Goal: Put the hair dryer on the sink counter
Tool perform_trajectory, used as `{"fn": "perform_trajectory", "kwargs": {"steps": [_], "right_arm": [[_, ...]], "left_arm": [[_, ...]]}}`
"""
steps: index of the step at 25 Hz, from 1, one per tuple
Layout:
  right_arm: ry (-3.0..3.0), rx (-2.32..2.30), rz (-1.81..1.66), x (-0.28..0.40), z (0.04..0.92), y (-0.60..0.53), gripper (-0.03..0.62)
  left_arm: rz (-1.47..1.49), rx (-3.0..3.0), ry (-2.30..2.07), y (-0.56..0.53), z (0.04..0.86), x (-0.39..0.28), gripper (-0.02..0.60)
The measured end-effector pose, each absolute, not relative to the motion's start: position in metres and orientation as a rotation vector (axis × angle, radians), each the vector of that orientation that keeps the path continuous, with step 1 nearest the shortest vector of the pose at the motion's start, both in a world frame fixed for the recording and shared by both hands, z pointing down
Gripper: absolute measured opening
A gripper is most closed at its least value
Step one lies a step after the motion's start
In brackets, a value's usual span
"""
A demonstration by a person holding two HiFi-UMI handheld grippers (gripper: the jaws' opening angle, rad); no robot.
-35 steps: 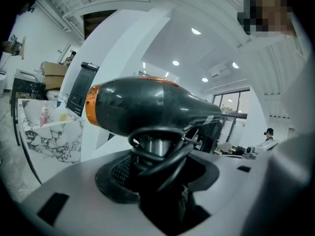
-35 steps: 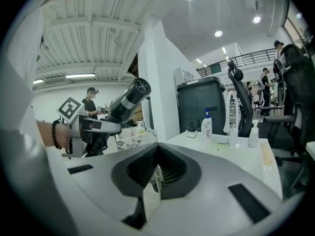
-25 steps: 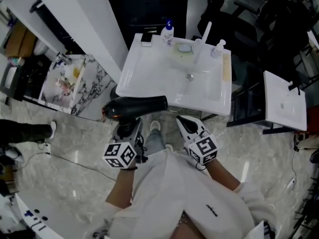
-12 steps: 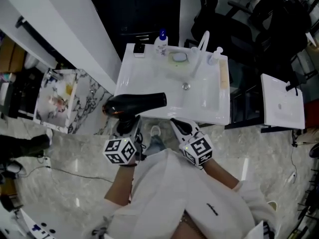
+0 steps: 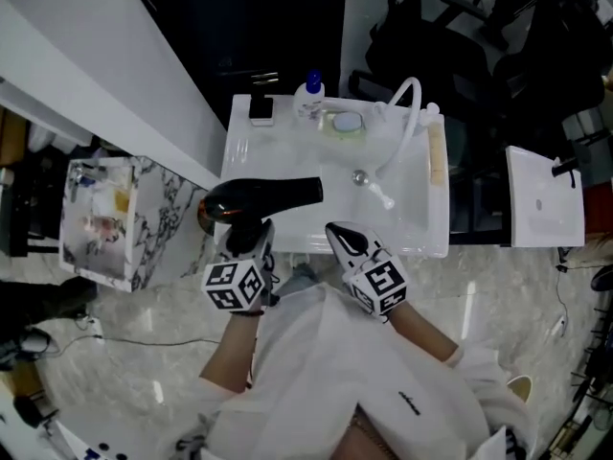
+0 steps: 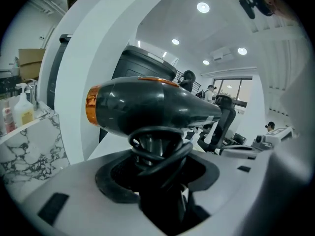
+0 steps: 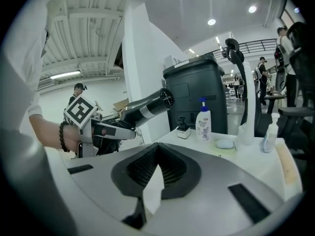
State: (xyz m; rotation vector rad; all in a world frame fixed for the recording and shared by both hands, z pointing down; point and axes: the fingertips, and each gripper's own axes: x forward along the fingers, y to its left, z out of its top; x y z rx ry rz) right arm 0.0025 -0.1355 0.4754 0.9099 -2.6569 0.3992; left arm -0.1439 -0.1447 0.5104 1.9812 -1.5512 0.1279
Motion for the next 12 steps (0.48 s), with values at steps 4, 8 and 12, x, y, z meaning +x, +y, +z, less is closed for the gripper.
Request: {"fn": "perform_trajectory", "kwargs": {"steps": [4,8,12], "right_arm": [[-2.626,0.925,0.426,-0.007,0.486,-0.162,0.017],[-2.596,0.942,0.447,-0.018,0.497,-0.185,0.017],[-2.564,0.966,0.479,-0.026,0.506,-0.202,0.017]], "left_arm": [[0.186,1.975,-1.519,-0.174,0.528,-0.15,0.253],[0.218,1.964,-1.493,-0.199,0.543,-0.153,0.253],[0.263,1.963,-1.461,-0.215,0.558,-0.156,0.253]]}}
